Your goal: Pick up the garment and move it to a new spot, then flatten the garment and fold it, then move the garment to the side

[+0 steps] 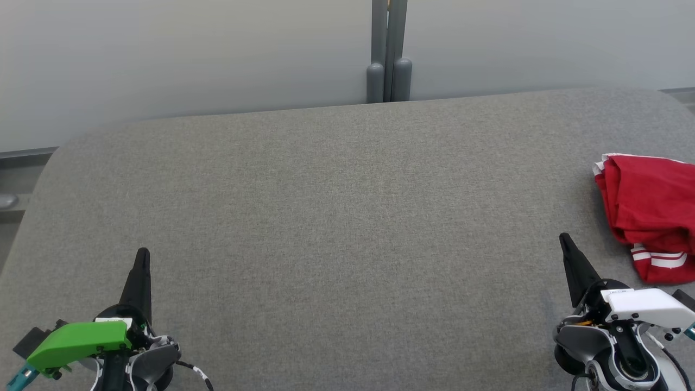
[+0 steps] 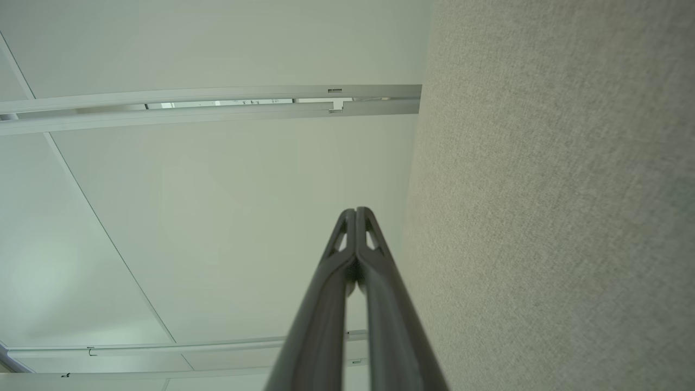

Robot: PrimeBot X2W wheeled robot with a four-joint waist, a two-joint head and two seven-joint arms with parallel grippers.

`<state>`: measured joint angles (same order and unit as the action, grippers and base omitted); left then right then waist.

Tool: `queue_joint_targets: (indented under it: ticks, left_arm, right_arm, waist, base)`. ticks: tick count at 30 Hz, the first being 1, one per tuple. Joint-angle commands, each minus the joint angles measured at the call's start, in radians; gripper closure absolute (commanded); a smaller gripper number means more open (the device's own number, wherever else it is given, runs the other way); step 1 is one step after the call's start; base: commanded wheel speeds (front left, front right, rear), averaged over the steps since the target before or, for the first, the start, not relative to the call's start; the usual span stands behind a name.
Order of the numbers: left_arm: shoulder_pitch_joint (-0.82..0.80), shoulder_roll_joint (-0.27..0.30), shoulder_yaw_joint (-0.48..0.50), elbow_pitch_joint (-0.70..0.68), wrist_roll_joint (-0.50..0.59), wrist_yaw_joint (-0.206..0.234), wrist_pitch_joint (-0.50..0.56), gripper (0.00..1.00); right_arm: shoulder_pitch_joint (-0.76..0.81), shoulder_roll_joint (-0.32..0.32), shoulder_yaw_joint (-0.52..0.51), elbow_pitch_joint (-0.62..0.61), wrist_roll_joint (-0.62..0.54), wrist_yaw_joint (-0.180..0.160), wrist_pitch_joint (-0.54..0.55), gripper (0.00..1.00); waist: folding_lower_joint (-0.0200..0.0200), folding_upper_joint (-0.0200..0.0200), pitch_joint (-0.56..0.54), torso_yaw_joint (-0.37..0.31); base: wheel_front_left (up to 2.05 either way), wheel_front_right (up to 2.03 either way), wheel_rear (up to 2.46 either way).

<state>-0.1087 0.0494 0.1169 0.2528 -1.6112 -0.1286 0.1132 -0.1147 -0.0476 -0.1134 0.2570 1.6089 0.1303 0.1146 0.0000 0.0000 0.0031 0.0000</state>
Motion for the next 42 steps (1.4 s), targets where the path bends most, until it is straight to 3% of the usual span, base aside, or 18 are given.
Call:
queue_joint_targets:
  ticks: [1,42]
  left_arm:
    - [-0.013,0.0,0.001,-0.005,-0.002,-0.004,0.003,1.0]
    - [-0.013,0.001,0.0,-0.005,-0.002,-0.004,0.003,1.0]
  right_arm:
    - [-0.011,-0.005,0.001,-0.003,0.006,0.001,0.005,1.0]
    - [-0.011,-0.005,0.001,-0.003,0.006,0.001,0.005,1.0]
  waist:
    - [0.0,0.0,0.0,0.0]
    - [0.0,0.0,0.0,0.0]
  base:
    - [0.0,0.0,0.0]
    - [0.0,0.0,0.0]
